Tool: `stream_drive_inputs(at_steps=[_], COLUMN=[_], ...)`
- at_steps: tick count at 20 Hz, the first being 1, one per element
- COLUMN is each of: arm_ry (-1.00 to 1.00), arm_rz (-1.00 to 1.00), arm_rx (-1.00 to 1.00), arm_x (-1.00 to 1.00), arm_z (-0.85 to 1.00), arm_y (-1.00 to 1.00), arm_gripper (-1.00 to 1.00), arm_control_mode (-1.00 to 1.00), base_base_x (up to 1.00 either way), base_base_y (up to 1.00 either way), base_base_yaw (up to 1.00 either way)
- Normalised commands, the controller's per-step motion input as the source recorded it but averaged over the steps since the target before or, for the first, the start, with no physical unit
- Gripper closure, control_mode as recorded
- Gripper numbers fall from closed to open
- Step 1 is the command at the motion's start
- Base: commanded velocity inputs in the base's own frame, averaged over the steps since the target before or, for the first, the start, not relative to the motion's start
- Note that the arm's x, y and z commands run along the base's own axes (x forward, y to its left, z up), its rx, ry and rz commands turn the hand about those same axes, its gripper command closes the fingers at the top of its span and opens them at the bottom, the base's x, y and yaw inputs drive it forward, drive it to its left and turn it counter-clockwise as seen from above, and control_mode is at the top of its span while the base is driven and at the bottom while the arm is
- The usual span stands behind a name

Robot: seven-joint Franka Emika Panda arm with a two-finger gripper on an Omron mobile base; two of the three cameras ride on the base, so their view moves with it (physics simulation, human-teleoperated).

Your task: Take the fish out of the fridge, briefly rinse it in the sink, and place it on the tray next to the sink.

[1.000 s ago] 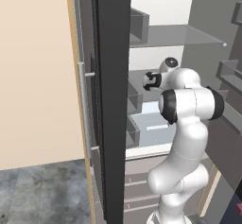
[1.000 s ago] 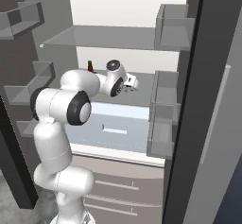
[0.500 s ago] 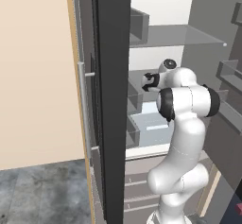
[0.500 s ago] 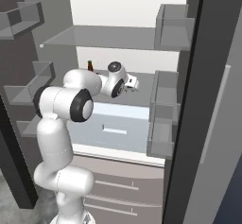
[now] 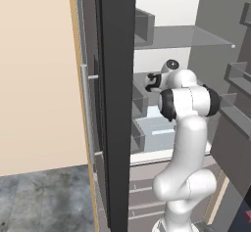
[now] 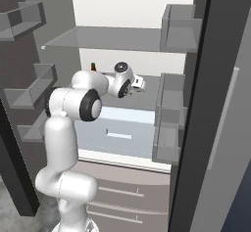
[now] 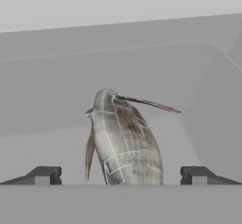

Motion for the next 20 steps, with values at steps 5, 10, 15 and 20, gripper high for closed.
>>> stream_drive_inputs(at_steps=[5, 10, 15, 20], arm_ry=[0.0, 0.0, 0.0, 0.0], arm_rz=[0.0, 0.0, 0.0, 0.0], arm_rx=[0.0, 0.0, 0.0, 0.0], arm_x=[0.25, 0.02, -0.11, -0.14], arm_z=[-0.16, -0.3, -0.15, -0.01], arm_y=[-0.04, -0.01, 0.0, 0.0], arm_gripper=[-1.0, -1.0, -1.0, -1.0], arm_control_mode=[-1.0, -1.0, -1.0, -1.0], base_base_x=[0.0, 0.0, 0.0, 0.0], base_base_y=[0.0, 0.0, 0.0, 0.0], base_base_yaw=[0.0, 0.0, 0.0, 0.0])
